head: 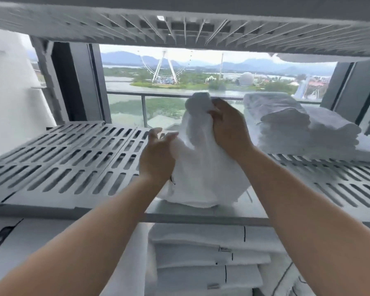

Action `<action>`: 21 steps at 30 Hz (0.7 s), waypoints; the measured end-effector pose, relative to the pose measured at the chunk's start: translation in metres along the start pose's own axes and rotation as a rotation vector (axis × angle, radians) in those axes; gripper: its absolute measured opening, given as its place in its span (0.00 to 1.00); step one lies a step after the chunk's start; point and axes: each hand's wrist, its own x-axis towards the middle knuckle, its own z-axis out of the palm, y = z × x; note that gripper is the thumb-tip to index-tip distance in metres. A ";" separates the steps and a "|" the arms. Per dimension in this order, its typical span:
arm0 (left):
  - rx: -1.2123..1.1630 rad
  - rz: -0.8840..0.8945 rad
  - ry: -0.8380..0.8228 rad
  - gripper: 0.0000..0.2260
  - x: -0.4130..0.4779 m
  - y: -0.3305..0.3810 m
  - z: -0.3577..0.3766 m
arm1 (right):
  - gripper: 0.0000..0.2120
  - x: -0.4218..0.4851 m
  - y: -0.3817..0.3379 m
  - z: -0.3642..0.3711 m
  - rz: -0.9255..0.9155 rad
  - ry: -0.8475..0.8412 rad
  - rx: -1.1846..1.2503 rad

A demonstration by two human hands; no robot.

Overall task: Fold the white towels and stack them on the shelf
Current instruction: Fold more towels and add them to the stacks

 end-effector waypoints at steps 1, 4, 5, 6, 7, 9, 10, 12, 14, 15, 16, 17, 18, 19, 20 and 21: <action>0.068 0.039 -0.009 0.25 0.000 -0.014 -0.005 | 0.12 0.009 0.000 0.003 -0.024 0.042 -0.006; 0.301 0.133 -0.195 0.17 -0.005 -0.038 -0.010 | 0.14 0.022 0.025 0.009 0.121 0.158 -0.089; 0.338 0.109 -0.204 0.13 -0.007 -0.042 -0.011 | 0.17 0.020 0.038 0.012 0.256 0.159 -0.137; 0.374 0.086 -0.205 0.14 -0.008 -0.045 -0.012 | 0.21 0.013 0.050 0.016 0.396 0.135 -0.194; 0.378 0.062 -0.197 0.18 -0.008 -0.047 -0.012 | 0.24 0.005 0.061 0.023 0.479 0.114 -0.247; 0.412 0.055 -0.196 0.24 -0.007 -0.051 -0.010 | 0.24 -0.009 0.069 0.040 0.423 0.127 -0.290; 0.429 0.063 -0.199 0.25 -0.005 -0.053 -0.008 | 0.22 -0.012 0.069 0.049 0.338 0.113 -0.293; 0.414 0.070 -0.189 0.23 0.001 -0.053 -0.007 | 0.16 -0.013 0.068 0.065 0.229 -0.046 -0.307; 0.391 0.117 -0.199 0.18 0.010 -0.050 -0.001 | 0.23 -0.012 0.068 0.079 0.264 -0.325 -0.383; 0.374 0.142 -0.218 0.15 0.016 -0.047 0.004 | 0.29 -0.011 0.070 0.083 0.293 -0.440 -0.455; 0.357 0.157 -0.245 0.14 0.021 -0.043 0.009 | 0.35 -0.011 0.074 0.085 0.318 -0.514 -0.524; 0.345 0.155 -0.274 0.16 0.027 -0.041 0.014 | 0.38 -0.010 0.080 0.086 0.340 -0.558 -0.563; 0.329 0.138 -0.302 0.19 0.033 -0.040 0.020 | 0.39 -0.010 0.086 0.087 0.360 -0.584 -0.582; 0.319 0.107 -0.332 0.23 0.040 -0.039 0.026 | 0.38 -0.009 0.092 0.088 0.371 -0.596 -0.592; 0.319 0.075 -0.374 0.24 0.045 -0.038 0.031 | 0.36 -0.009 0.098 0.089 0.367 -0.595 -0.597; 0.306 0.048 -0.425 0.23 0.051 -0.036 0.036 | 0.32 -0.007 0.104 0.090 0.349 -0.582 -0.598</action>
